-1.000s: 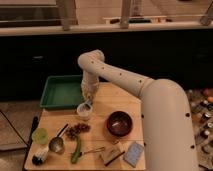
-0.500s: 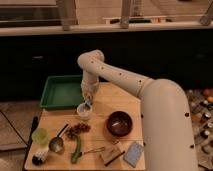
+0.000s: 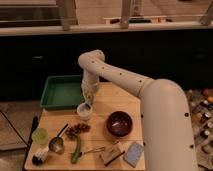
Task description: Place towel in paper cup
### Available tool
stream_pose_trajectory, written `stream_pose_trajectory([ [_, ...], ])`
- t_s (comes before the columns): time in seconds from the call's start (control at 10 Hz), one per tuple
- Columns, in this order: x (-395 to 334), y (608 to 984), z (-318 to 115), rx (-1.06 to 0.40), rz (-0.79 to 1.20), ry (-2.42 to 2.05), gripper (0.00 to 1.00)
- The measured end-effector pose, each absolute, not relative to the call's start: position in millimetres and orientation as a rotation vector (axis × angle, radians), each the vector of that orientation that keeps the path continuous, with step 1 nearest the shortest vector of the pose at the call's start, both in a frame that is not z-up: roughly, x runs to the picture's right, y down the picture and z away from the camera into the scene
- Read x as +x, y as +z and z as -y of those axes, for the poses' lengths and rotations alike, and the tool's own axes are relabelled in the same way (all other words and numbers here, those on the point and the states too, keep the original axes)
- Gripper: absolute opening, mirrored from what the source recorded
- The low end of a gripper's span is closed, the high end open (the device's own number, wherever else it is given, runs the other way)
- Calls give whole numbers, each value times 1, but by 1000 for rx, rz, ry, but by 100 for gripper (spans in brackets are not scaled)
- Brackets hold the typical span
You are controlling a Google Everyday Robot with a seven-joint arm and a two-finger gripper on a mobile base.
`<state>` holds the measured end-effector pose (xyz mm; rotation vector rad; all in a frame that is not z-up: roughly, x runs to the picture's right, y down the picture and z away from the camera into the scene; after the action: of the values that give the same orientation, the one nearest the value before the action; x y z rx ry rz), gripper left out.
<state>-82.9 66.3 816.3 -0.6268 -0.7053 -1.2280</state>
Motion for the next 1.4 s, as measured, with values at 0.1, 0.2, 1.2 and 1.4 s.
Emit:
stream_pose_trajectory([
  [0.1,-83,816,-67,-627,707,-1229,6],
  [0.2,-84,815,-67,-624,713,-1239,1],
  [1.2,-115,791,-75,-598,774,-1399,0],
  [1.4,-117,787,-79,-605,785,-1419,1],
])
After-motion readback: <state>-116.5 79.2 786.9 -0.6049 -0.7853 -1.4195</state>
